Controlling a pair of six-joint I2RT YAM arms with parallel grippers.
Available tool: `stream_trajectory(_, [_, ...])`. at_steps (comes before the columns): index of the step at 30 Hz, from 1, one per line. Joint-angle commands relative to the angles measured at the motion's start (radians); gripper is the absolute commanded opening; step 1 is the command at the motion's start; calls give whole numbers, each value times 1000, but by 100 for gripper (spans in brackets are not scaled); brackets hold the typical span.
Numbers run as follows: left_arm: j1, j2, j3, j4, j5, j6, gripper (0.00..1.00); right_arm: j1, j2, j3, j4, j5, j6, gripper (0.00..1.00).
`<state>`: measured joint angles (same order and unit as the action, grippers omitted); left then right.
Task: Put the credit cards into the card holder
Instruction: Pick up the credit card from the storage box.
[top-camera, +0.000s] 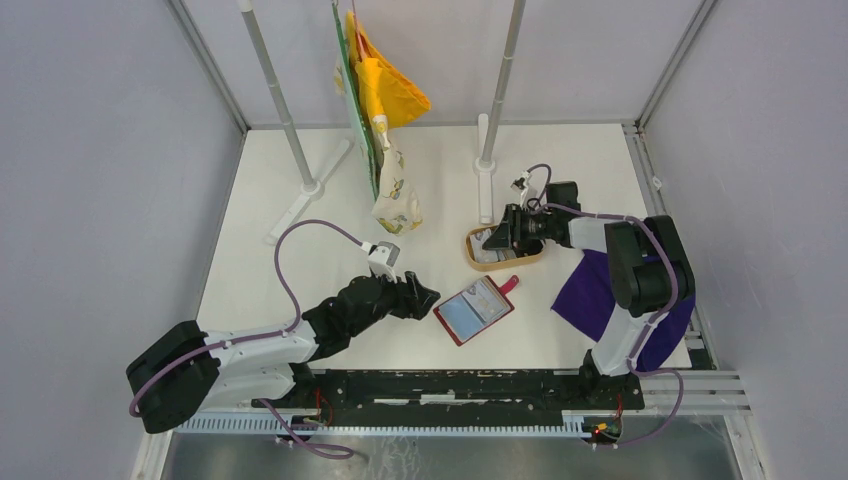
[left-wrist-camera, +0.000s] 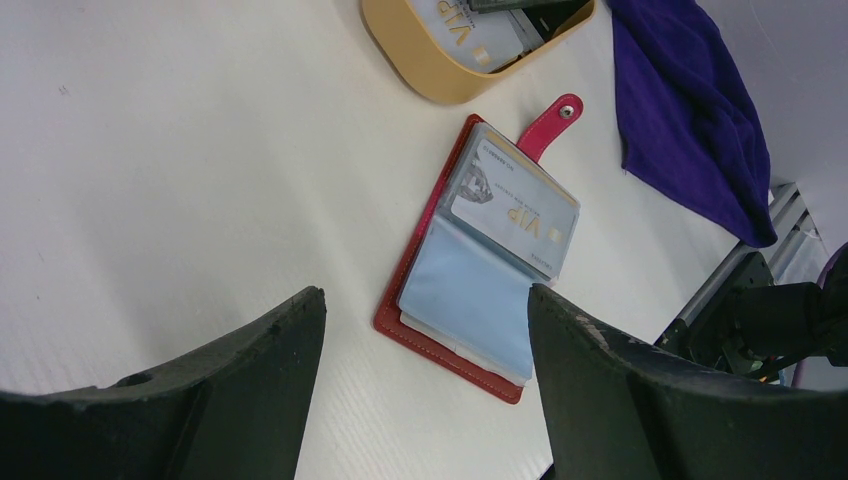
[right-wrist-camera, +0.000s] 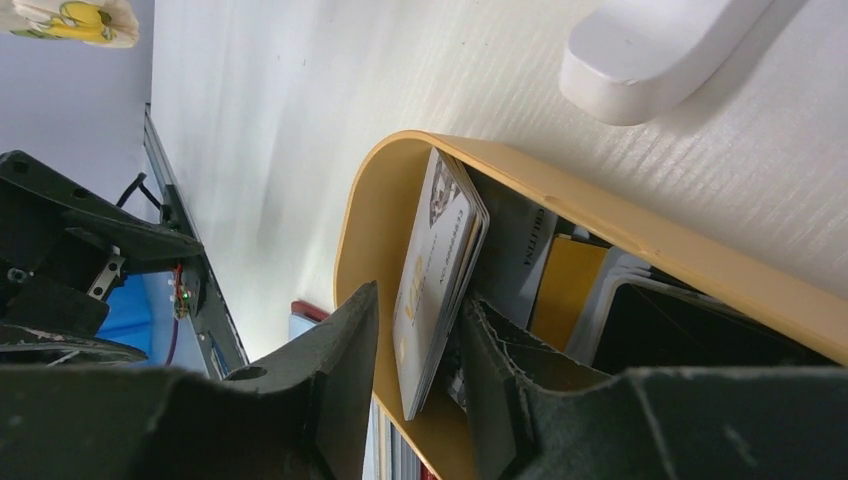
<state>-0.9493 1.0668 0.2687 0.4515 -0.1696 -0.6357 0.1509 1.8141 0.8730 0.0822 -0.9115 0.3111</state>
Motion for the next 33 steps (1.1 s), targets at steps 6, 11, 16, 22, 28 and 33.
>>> stream_trajectory(6, [-2,-8,36,49,14,-14,79,41,35,47,-66,79,-81,42])
stream_trajectory(11, [0,-16,29,51,23,-29,79,42,41,44,-60,69,-72,40])
stream_trajectory(16, [-1,-20,29,53,30,-39,78,42,41,43,-56,57,-66,28])
stream_trajectory(22, [-1,-29,25,53,33,-44,78,19,25,28,-21,12,-27,15])
stream_trajectory(28, [-1,-37,18,53,32,-44,78,-17,8,5,35,-49,22,8])
stream_trajectory(33, [-2,-42,18,48,28,-40,78,-40,15,-2,49,-72,30,18])
